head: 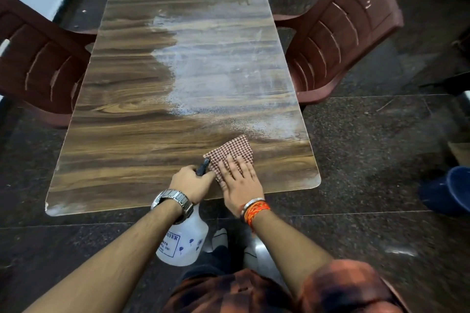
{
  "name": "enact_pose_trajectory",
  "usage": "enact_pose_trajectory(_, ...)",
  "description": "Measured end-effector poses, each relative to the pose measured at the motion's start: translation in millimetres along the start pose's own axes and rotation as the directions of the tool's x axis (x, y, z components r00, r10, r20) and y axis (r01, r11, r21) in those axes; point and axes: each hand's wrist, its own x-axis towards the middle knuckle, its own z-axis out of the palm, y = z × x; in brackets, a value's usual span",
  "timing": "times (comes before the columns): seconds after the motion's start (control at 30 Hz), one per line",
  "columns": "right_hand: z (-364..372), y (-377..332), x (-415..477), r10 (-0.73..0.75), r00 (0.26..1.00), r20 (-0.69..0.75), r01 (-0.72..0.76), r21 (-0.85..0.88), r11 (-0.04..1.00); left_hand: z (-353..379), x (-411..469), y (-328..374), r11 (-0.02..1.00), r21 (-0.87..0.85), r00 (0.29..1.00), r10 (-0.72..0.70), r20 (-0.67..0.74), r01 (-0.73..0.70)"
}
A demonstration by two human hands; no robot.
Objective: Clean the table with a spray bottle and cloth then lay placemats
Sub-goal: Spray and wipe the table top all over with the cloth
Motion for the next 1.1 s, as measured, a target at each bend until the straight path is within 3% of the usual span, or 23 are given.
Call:
enact_pose_trajectory(0.1,-9,35,0,0.007,1.000,0.013,-0.006,-0.038,0.999,-1,9,12,1.000,-0.001,0.999,0.029,0.014,-0.029)
enact_pose_trajectory(0.23,-24,107,-13,0.357,0.930,-0.088,-0.359,-0.011,0.933,-2,20,28,0.999,0.001,0.998,0.051,0.042,-0.051)
enact_pose_trajectory(0.37,-29,139,-28,0.571,0.818,-0.072,-0.568,0.055,0.821,0,32,42,0.997,-0.002,0.994,0.078,0.081,-0.078)
enact_pose_trajectory(0.43,-27,133,-29,0.619,0.782,-0.081,-0.614,0.079,0.786,4,37,50,0.996,-0.001,0.990,0.088,0.111,-0.088)
enact_pose_trajectory(0.53,-24,130,-28,0.609,0.788,-0.092,-0.606,0.066,0.793,11,42,60,0.995,-0.006,0.985,0.101,0.142,-0.102)
enact_pose_trajectory(0.67,-24,143,-25,0.470,0.874,-0.128,-0.471,0.017,0.882,23,46,79,0.995,-0.035,0.987,0.097,0.129,-0.093)
enact_pose_trajectory(0.77,-29,159,-21,0.105,0.990,-0.091,-0.110,-0.049,0.993,34,51,99,0.997,-0.040,0.995,0.071,0.077,-0.068)
enact_pose_trajectory(0.87,-37,179,-14,-0.235,0.972,0.007,0.235,-0.093,0.968,53,56,124,0.997,-0.072,1.000,0.026,0.010,-0.025)
enact_pose_trajectory(1.1,-44,194,-7,-0.371,0.927,0.060,0.371,0.011,0.929,101,57,183,0.981,-0.170,0.985,-0.115,-0.130,0.092)
